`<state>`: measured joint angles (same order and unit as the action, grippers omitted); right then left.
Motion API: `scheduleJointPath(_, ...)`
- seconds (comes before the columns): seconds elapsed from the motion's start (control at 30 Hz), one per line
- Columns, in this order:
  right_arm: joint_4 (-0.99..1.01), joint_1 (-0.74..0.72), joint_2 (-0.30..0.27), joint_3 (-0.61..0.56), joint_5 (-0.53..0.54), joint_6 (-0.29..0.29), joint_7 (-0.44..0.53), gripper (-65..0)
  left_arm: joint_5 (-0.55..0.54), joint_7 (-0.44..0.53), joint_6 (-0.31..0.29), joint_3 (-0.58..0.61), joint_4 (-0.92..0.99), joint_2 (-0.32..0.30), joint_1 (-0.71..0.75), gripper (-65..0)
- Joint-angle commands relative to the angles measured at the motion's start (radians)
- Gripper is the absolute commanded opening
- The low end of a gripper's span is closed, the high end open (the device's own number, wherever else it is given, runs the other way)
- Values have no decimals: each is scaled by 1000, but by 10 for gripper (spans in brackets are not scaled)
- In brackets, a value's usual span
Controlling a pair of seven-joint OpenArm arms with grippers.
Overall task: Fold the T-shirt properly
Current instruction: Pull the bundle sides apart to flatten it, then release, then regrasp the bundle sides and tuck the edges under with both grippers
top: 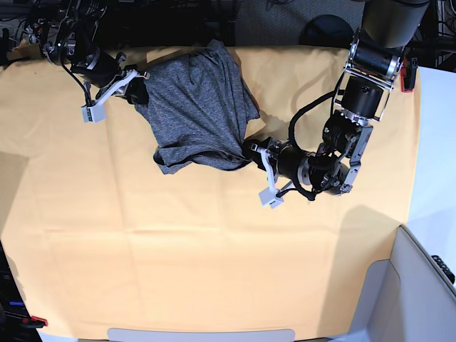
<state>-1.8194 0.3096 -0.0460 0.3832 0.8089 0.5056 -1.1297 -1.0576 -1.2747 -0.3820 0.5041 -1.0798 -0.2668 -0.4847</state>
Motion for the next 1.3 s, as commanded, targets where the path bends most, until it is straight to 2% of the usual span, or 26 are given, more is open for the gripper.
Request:
scheduleJointPath(0.0,-18,-5,-5,4,10,8,9,-650,-17,7,-1,-11,-44,-30,-27,-646)
scheduleJointPath(0.17,-15,-19,-5,9,8,8,10,-650,-17,-38,-1,-12,-113,-58,14,-639)
scheduleJointPath(0.23,-15,-19,-5,3,8,8,32,-650,-17,-58,-1,-14,-150,-73,17,-593)
scheduleJointPath(0.3,-15,-17,-5,1,8,6,44,-650,-17,-62,-1,-22,-202,-79,47,-515)
scheduleJointPath(0.4,-15,-17,-5,1,8,6,44,-650,-17,-64,-1,-104,-270,-96,110,-446)
scheduleJointPath(0.5,-15,-17,-5,1,8,6,44,-650,-11,-119,-1,-195,-299,-98,137,-444)
scheduleJointPath(0.77,-18,-30,-10,1,8,6,37,-645,-17,-122,-1,-424,-392,-98,212,-443)
scheduleJointPath(0.93,-42,-33,-16,4,8,6,38,-470,-17,-122,-1,-457,-409,-98,288,-443)
scheduleJointPath(1.03,-73,-33,-16,9,8,6,37,-397,-17,-122,-1,-457,-409,-98,314,-443)
scheduleJointPath(1.13,-98,-33,-24,10,8,6,37,-384,-17,-122,-1,-459,-409,-98,329,-443)
scheduleJointPath(1.27,-136,-34,-76,13,8,6,43,-383,-17,-122,-1,-459,-409,-96,350,-443)
